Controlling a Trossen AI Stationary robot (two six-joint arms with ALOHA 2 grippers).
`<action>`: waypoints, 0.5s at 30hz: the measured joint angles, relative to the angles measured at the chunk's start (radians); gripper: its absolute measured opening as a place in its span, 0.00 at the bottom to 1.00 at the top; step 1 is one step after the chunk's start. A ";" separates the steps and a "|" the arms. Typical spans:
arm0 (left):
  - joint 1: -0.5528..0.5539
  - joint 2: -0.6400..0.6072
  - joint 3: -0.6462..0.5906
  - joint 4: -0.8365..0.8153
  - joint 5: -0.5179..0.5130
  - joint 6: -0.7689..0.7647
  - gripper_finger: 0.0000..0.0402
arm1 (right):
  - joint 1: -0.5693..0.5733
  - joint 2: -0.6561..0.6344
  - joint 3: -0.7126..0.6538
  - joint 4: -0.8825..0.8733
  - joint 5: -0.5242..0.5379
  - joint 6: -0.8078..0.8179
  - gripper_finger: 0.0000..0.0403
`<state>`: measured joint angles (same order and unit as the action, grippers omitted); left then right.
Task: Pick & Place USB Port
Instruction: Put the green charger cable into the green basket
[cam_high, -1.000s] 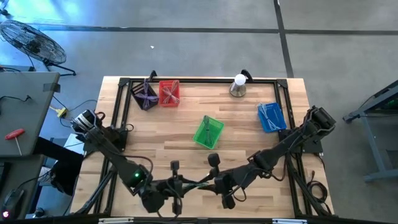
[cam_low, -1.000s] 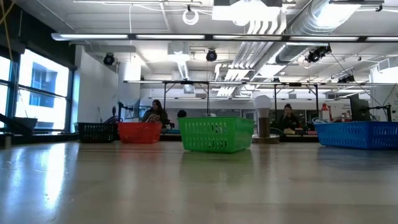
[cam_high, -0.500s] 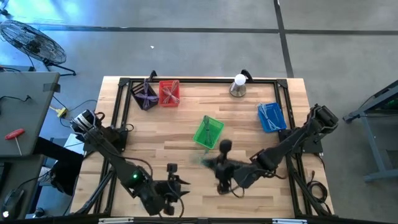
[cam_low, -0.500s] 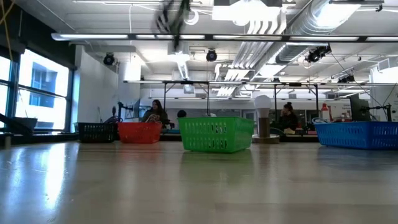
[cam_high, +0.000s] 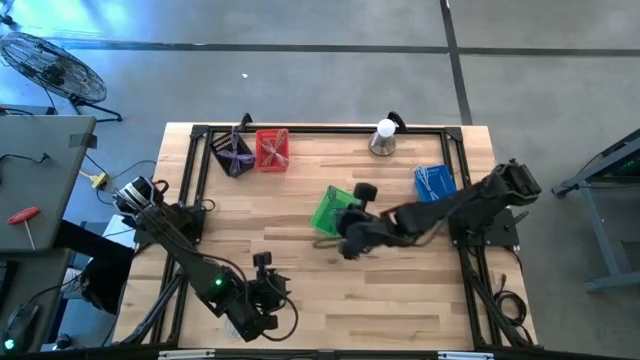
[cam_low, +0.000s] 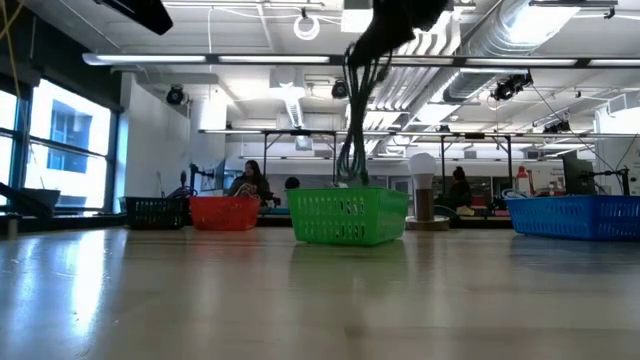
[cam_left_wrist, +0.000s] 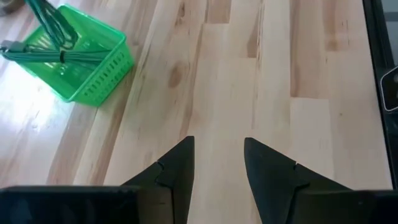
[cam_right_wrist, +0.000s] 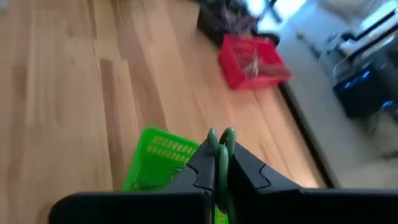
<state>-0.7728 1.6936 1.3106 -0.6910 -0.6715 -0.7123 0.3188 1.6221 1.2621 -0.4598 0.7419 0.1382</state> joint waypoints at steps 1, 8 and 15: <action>0.000 0.000 0.000 0.000 0.003 0.000 0.34 | -0.021 0.009 0.000 -0.003 -0.023 0.001 0.02; 0.000 0.000 0.000 0.000 0.007 0.000 0.34 | -0.106 0.030 0.000 -0.046 -0.179 0.070 0.02; 0.000 0.000 -0.001 -0.019 0.011 -0.004 0.34 | -0.089 0.025 0.000 -0.029 -0.278 0.080 0.02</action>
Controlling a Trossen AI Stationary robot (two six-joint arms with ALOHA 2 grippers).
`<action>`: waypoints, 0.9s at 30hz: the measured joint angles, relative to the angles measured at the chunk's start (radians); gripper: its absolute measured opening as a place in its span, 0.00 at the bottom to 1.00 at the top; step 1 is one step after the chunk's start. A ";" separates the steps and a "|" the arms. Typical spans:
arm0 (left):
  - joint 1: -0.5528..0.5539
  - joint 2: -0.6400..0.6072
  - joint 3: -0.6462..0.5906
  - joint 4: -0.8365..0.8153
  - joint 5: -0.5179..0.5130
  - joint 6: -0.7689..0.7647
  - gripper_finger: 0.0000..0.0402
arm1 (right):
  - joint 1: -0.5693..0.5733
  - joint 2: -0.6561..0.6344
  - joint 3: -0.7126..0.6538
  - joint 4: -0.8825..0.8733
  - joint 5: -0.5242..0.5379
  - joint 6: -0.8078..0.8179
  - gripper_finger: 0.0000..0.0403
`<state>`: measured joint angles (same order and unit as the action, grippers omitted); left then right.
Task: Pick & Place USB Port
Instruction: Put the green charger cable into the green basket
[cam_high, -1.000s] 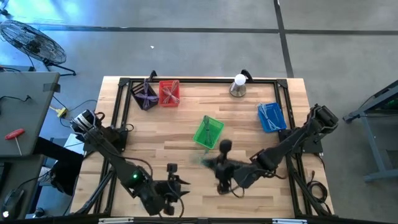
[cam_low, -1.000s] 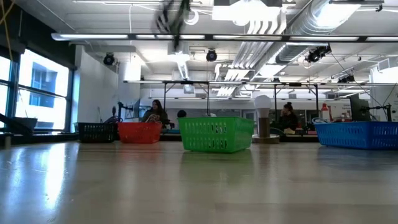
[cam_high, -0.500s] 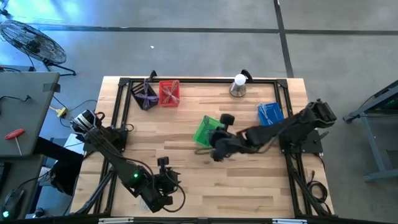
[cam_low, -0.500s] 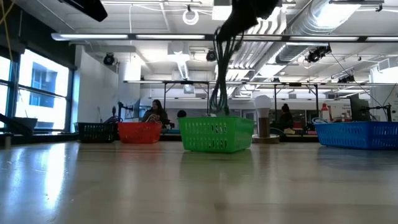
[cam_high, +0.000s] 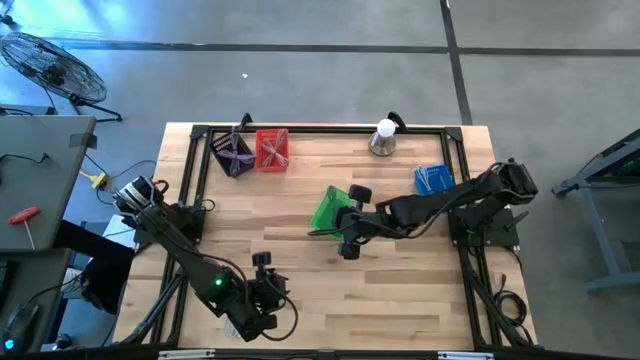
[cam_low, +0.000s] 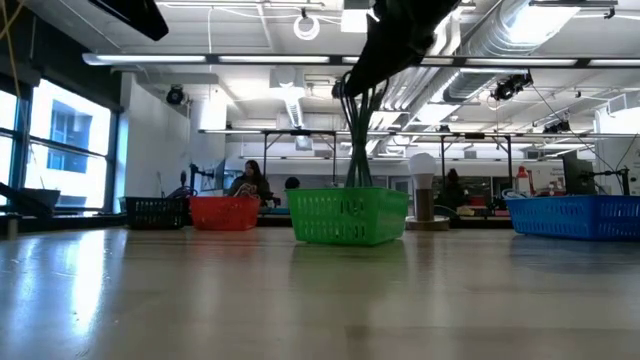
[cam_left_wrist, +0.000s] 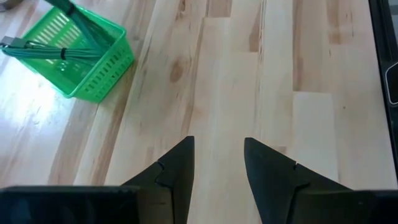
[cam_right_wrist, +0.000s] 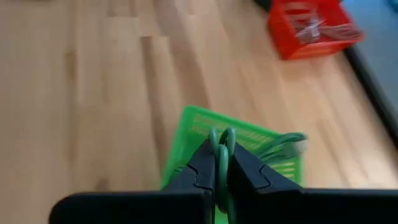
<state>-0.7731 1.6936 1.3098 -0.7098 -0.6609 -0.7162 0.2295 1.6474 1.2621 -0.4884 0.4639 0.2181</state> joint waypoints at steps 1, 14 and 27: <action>0.000 0.000 0.000 0.002 0.000 0.000 0.34 | 0.002 0.000 0.000 0.000 -0.016 0.009 0.02; 0.000 0.000 0.000 0.002 0.000 -0.015 0.34 | -0.070 0.000 0.000 -0.086 -0.002 0.095 0.18; 0.000 0.001 0.000 -0.001 0.045 -0.015 0.34 | -0.107 0.010 -0.001 -0.093 0.136 0.052 0.49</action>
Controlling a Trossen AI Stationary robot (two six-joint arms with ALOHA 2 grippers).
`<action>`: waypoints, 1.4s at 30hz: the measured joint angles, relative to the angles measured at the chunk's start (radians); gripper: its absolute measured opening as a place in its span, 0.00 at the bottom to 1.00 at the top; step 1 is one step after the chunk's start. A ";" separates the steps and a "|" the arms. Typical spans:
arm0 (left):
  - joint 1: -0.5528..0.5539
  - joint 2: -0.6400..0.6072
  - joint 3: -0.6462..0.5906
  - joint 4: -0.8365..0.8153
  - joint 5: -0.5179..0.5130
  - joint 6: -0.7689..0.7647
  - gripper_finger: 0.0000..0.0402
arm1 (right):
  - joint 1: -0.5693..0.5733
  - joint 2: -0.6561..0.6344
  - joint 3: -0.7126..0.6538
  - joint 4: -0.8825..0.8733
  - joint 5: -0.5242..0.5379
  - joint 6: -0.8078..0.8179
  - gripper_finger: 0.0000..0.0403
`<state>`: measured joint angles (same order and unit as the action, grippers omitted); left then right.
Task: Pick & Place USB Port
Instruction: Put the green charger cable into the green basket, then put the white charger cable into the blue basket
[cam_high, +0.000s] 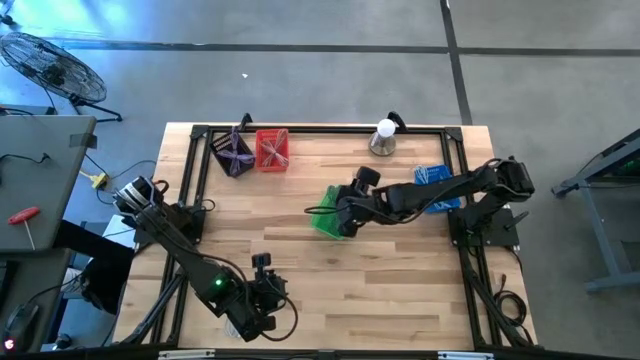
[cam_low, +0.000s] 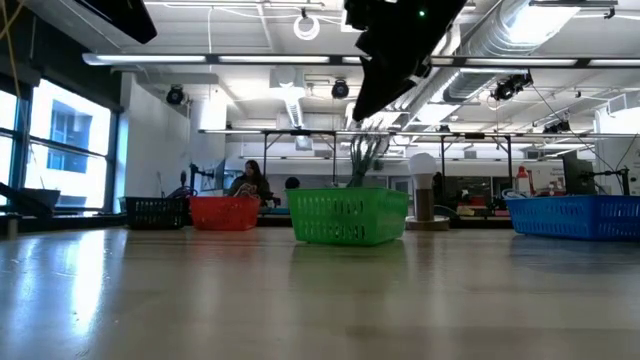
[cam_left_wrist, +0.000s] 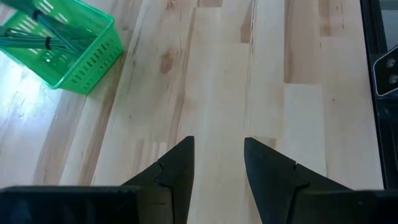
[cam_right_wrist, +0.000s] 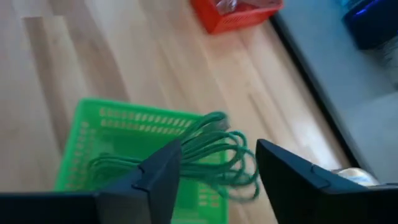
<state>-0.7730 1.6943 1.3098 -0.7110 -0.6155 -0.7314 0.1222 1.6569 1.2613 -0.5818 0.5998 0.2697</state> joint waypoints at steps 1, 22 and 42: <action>0.000 0.000 0.000 -0.001 0.000 0.000 0.34 | 0.000 0.000 0.000 0.007 0.016 -0.011 0.51; -0.154 0.000 0.000 -0.236 0.200 -0.764 0.34 | 0.003 0.001 0.000 -0.132 -0.091 0.069 0.59; -0.235 0.165 -0.001 -0.403 0.508 -1.473 0.34 | 0.018 0.004 -0.001 0.013 -0.141 -0.012 0.58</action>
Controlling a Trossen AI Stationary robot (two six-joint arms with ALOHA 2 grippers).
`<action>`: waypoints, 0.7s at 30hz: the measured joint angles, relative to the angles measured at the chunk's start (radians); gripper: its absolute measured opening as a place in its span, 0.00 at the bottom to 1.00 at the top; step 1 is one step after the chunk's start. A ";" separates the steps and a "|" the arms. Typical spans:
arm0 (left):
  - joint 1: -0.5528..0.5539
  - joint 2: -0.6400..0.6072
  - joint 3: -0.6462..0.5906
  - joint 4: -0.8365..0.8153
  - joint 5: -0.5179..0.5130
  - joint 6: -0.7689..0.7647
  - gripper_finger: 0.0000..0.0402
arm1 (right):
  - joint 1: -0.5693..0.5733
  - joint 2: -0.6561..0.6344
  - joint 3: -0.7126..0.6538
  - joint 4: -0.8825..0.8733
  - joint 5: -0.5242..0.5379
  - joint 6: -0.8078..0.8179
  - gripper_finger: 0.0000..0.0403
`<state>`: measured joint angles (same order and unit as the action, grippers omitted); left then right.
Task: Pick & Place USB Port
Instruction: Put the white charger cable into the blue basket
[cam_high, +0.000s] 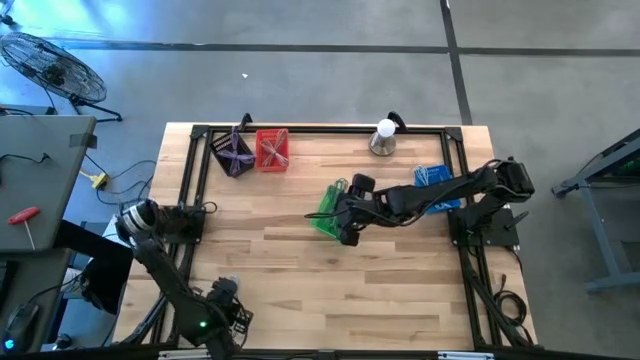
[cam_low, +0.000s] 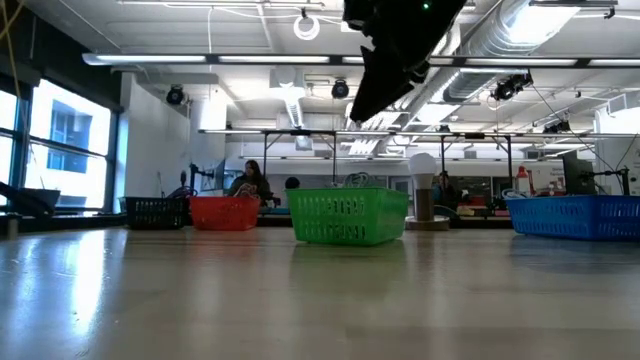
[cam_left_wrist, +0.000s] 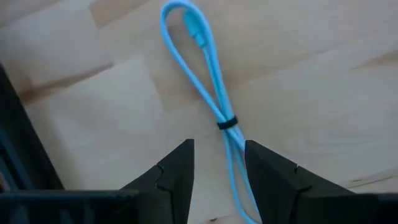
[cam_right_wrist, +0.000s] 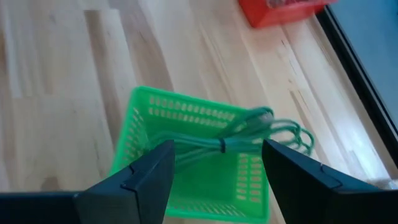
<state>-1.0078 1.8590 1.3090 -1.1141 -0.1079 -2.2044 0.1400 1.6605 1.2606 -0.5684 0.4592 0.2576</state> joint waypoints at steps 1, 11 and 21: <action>0.008 0.006 0.000 0.004 0.016 0.005 0.34 | 0.004 0.003 0.000 0.014 -0.001 -0.010 0.58; 0.036 0.042 -0.004 0.067 0.021 0.029 0.34 | 0.020 0.058 0.000 0.079 -0.061 -0.068 0.58; 0.040 0.034 -0.135 0.217 0.069 0.026 0.33 | 0.026 0.132 0.000 0.080 -0.171 -0.066 0.58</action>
<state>-0.9676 1.8927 1.1738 -0.8969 -0.0391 -2.1784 0.1661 1.7924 1.2606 -0.4888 0.2882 0.1913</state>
